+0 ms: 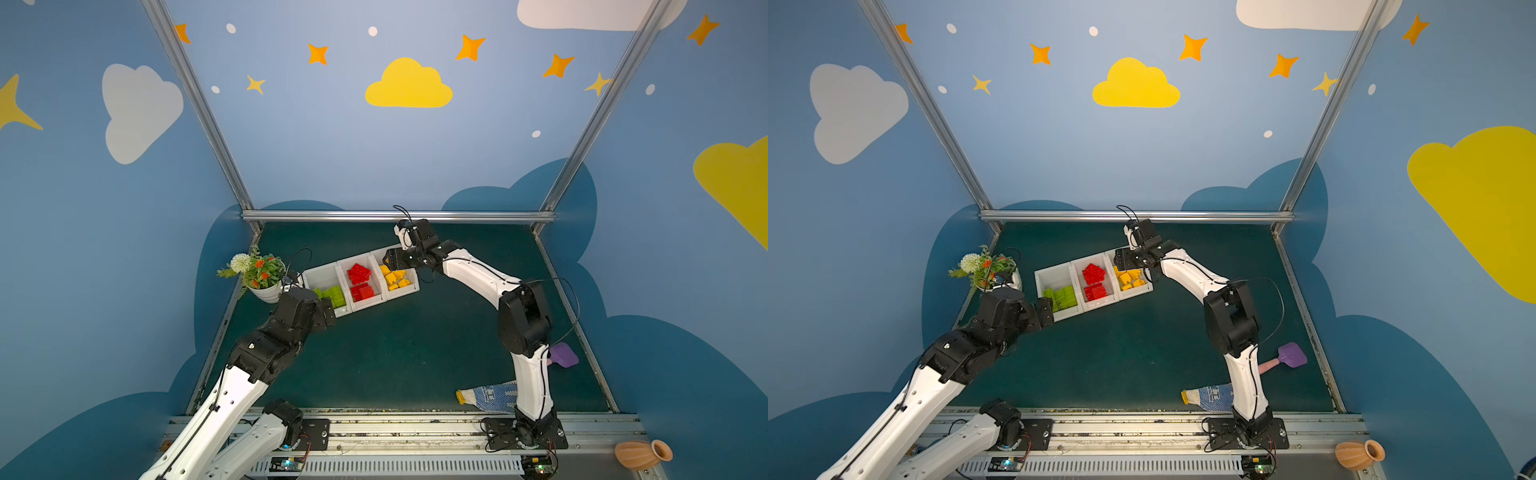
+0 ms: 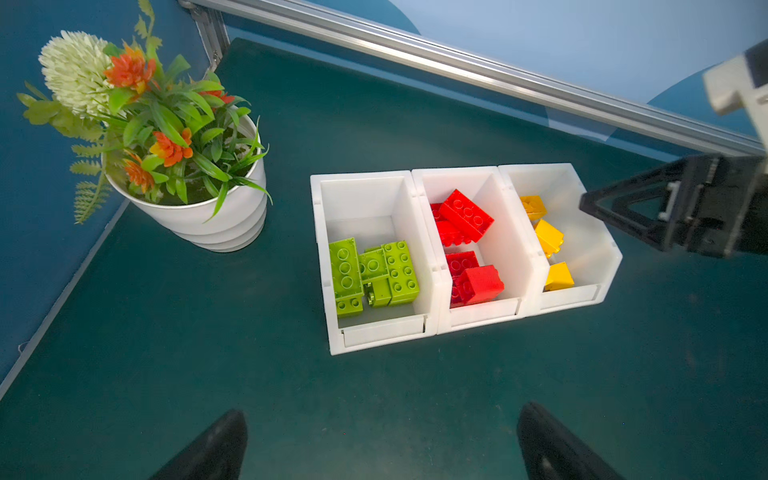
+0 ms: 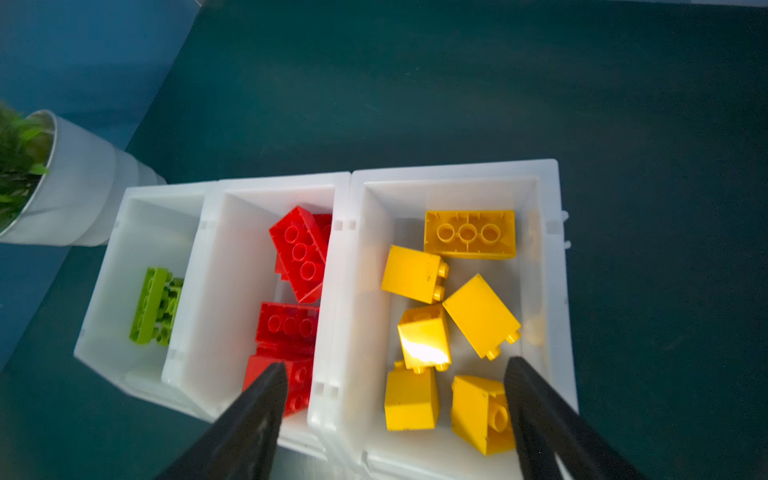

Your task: Sort the legos into containers by color

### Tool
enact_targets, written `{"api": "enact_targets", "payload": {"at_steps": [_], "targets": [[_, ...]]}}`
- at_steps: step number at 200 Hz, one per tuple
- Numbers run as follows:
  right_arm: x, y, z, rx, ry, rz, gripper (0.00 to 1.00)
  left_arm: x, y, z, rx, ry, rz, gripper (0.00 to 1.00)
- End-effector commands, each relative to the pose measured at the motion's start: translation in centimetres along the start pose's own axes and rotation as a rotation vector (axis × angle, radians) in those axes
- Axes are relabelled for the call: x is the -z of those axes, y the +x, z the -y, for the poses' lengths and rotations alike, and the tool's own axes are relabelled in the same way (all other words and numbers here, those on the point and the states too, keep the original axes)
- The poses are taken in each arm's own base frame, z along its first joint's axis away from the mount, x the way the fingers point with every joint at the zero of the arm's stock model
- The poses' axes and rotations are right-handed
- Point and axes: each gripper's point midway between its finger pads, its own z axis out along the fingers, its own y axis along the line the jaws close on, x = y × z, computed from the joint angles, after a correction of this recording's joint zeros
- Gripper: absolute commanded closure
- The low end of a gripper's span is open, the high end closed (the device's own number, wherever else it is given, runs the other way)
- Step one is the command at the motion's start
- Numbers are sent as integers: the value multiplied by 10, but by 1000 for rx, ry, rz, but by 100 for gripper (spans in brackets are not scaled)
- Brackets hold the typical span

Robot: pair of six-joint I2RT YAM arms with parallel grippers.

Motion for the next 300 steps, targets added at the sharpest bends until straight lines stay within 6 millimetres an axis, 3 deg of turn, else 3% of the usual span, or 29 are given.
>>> {"api": "enact_targets", "payload": {"at_steps": [1, 28, 51, 81, 96, 116, 123, 140, 168, 202, 235, 254, 300], "targets": [[48, -17, -2, 39, -1, 114, 15, -13, 2, -7, -4, -67, -8, 0], [95, -2, 31, 37, 143, 200, 8, -28, 0, -22, 2, -177, -17, 0], [136, 17, 76, 33, 338, 274, 5, -41, -3, -33, 30, -201, 10, 0], [178, 45, 127, 112, 596, 388, 3, -75, -10, -58, 145, -215, 68, 0], [200, 59, 154, 69, 696, 454, 3, -93, -13, -75, 177, -260, 88, 0], [220, 83, 190, -57, 742, 470, 3, -109, -21, -94, 127, -353, 118, 0], [221, 102, 205, -89, 769, 432, 3, -116, -20, -100, 112, -378, 132, 0], [231, 121, 235, -142, 840, 409, 3, -131, -15, -105, 122, -346, 145, 0], [231, 147, 271, -198, 888, 428, 3, -152, -3, -98, 45, -264, 141, 0], [222, 161, 292, -233, 908, 489, 3, -178, 6, -90, -5, -213, 139, 0], [217, 151, 291, -195, 860, 517, 3, -191, -10, -86, -2, -200, 228, 0], [215, 155, 299, -207, 854, 570, 3, -210, -3, -77, -49, -149, 186, 0], [177, 142, 286, -81, 723, 440, 3, -199, 4, -82, -21, -127, 250, 0]]}}
